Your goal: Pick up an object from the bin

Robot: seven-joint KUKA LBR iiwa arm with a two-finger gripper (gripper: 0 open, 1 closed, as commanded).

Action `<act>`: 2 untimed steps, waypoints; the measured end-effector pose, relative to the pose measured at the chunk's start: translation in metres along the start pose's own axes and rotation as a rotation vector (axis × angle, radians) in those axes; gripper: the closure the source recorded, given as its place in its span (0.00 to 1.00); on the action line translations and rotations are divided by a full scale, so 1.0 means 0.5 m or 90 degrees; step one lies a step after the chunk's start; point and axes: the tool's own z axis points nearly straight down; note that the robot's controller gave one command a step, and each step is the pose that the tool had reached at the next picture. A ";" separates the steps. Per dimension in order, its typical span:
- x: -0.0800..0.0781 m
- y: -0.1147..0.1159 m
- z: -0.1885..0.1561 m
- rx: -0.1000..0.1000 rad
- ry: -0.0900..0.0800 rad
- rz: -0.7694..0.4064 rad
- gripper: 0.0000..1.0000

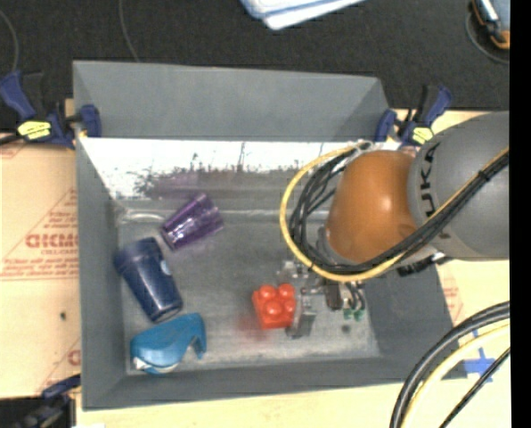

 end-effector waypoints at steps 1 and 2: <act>0.009 0.009 -0.003 0.000 0.003 0.019 1.00; 0.013 -0.012 -0.071 0.001 -0.003 0.007 1.00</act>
Offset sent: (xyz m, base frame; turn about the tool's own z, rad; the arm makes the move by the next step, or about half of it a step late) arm -0.0081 -0.0042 0.0343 0.0099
